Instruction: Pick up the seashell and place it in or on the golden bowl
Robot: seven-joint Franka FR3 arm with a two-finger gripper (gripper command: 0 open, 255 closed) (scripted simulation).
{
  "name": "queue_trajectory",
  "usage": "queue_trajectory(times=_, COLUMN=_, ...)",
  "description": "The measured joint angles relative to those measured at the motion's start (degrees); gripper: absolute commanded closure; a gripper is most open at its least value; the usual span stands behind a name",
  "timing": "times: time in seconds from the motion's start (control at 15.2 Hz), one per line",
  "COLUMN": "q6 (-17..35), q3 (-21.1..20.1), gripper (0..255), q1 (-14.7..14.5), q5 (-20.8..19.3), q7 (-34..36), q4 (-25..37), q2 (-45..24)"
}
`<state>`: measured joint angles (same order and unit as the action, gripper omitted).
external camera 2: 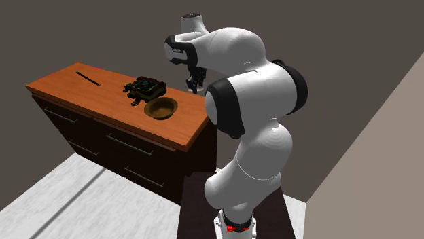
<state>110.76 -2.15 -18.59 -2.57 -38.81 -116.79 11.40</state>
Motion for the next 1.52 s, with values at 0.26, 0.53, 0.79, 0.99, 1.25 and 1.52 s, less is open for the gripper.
queue_trajectory(times=0.26, q6=-1.9, q3=-1.1, gripper=255, q1=-0.7, q5=0.1, q7=1.6, q4=1.8, q2=0.0)
queue_trajectory(times=0.53, q6=-3.1, q3=-4.2, gripper=255, q1=-2.8, q5=0.1, q7=6.7, q4=3.9, q2=-1.0)
queue_trajectory(times=0.79, q6=-3.4, q3=-7.4, gripper=255, q1=-4.9, q5=-0.1, q7=12.1, q4=6.0, q2=-3.3)
queue_trajectory(times=0.99, q6=-4.1, q3=-10.0, gripper=255, q1=-6.7, q5=-0.4, q7=16.6, q4=7.9, q2=-4.7)
queue_trajectory(times=1.25, q6=-3.3, q3=-11.8, gripper=255, q1=-8.1, q5=-0.9, q7=20.0, q4=8.6, q2=-6.5)
queue_trajectory(times=1.52, q6=-0.5, q3=-11.8, gripper=255, q1=-8.1, q5=-1.0, q7=20.3, q4=6.0, q2=-6.7)
